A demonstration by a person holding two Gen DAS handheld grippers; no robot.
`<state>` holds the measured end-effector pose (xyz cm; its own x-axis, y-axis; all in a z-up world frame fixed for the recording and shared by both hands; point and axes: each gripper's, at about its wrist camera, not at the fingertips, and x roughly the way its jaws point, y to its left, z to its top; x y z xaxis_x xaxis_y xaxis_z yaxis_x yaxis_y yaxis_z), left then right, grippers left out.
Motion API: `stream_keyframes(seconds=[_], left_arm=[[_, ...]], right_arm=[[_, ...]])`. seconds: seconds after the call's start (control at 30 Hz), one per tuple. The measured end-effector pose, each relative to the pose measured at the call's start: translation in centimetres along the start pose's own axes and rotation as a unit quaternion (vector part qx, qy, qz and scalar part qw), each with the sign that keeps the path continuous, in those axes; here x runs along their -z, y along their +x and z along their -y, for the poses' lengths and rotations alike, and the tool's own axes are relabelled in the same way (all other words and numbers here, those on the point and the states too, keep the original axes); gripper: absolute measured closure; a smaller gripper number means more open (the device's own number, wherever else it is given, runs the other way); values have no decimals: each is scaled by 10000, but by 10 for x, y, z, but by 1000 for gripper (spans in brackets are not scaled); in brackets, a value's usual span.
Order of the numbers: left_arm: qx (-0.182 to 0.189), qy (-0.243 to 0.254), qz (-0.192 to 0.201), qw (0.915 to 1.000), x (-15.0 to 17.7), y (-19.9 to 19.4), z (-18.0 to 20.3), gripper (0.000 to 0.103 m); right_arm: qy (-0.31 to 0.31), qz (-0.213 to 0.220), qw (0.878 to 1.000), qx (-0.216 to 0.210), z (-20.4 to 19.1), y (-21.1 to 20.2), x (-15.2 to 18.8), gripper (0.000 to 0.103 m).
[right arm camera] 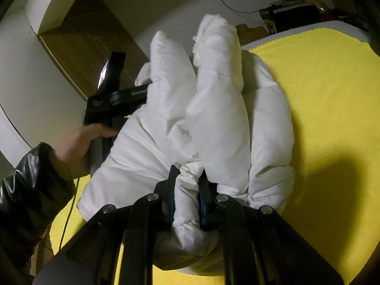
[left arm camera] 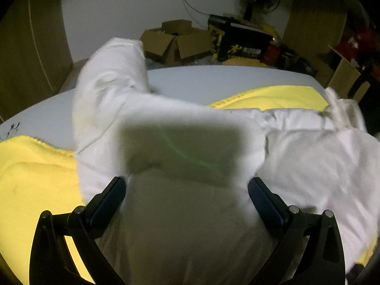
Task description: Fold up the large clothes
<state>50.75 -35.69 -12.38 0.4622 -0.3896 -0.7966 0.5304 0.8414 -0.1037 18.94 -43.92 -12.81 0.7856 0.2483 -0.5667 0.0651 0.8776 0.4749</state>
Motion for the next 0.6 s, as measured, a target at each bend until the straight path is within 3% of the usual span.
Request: stream_keyframes(seconds=[0.03, 0.1, 0.13, 0.17, 0.2, 0.27, 0.33, 0.4, 0.43, 0.47, 0.53, 0.6], left_arm=[[90, -58, 121, 9999, 1, -17, -5, 0], [79, -130, 435, 9989, 4, -53, -18, 0], [22, -154, 553, 9983, 4, -69, -27, 0], [-115, -187, 659, 9976, 5, -86, -40, 0], [-217, -211, 714, 9970, 4, -95, -48, 0], [-472, -300, 792, 9953, 3, -108, -66, 0], [-652, -461, 705, 9943, 4, -114, -79, 0], [-607, -714, 581, 9939, 10, -118, -90, 0], [-552, -783, 549, 9939, 14, -121, -92, 0], [-482, -767, 499, 9946, 19, -125, -92, 0], [-461, -605, 449, 9961, 24, -128, -91, 0], [-476, -461, 420, 9969, 28, -129, -91, 0]], right_arm=[[-40, -23, 10000, 63, -3, -4, -1, 82], [-9, 5, 9999, 110, -10, -21, -4, 63], [21, 131, 9994, 305, -18, -37, -8, 41], [-9, 335, 9984, 454, -27, -51, -13, 30], [-164, 793, 9949, 600, -45, -74, -25, 27], [-447, 1151, 9892, 793, -76, -89, -48, 27], [-605, 1104, 9880, 899, -104, -75, -77, 35], [-603, 778, 9902, 986, -114, -37, -101, 63], [-634, 559, 9889, 1220, -113, -8, -112, 83], [-637, 408, 9867, 1440, -110, 13, -117, 92], [-290, -195, 9810, 1906, -81, 64, -119, 93], [18, -430, 9765, 2111, -56, 82, -111, 103]])
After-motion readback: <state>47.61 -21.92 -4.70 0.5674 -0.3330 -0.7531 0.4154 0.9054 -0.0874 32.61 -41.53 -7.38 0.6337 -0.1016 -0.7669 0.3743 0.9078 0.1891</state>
